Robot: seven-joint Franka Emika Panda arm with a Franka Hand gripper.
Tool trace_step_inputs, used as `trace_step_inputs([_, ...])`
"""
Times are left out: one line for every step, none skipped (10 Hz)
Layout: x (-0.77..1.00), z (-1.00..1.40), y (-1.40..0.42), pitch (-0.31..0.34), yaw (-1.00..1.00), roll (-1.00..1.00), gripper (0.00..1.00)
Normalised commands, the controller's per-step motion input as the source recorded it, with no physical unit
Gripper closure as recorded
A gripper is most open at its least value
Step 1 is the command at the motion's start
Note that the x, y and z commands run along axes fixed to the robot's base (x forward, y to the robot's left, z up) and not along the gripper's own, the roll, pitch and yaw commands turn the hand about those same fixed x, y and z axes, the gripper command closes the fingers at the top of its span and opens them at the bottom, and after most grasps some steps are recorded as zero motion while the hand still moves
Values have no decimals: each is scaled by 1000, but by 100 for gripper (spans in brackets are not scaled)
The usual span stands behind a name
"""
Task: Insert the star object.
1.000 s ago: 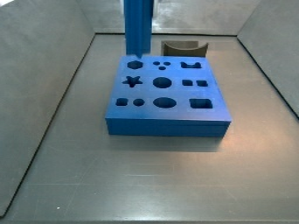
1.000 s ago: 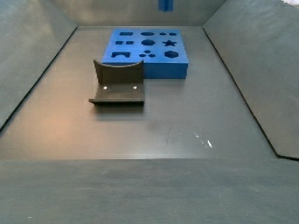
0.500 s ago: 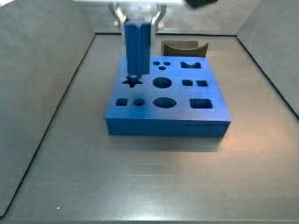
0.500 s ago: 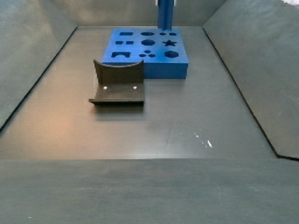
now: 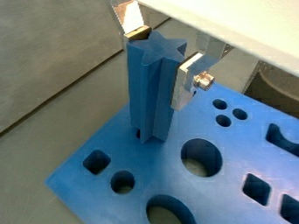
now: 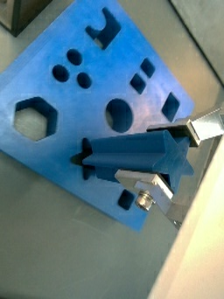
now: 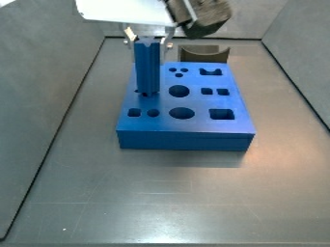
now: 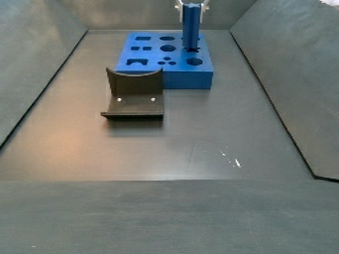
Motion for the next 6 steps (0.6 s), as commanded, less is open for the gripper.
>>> trace_step_inputs([-111, -286, 89, -10, -297, 63, 100])
trace_step_inputs([-74, -294, 71, -7, -337, 61, 100])
trace_step_inputs([-43, -266, 106, 0, -389, 89, 100])
trace_step_inputs([-57, -271, 103, 0, -406, 94, 100])
trace_step_inputs([-3, -286, 66, 0, -389, 26, 100])
trace_step_inputs([31, -311, 9, -7, -277, 0, 100])
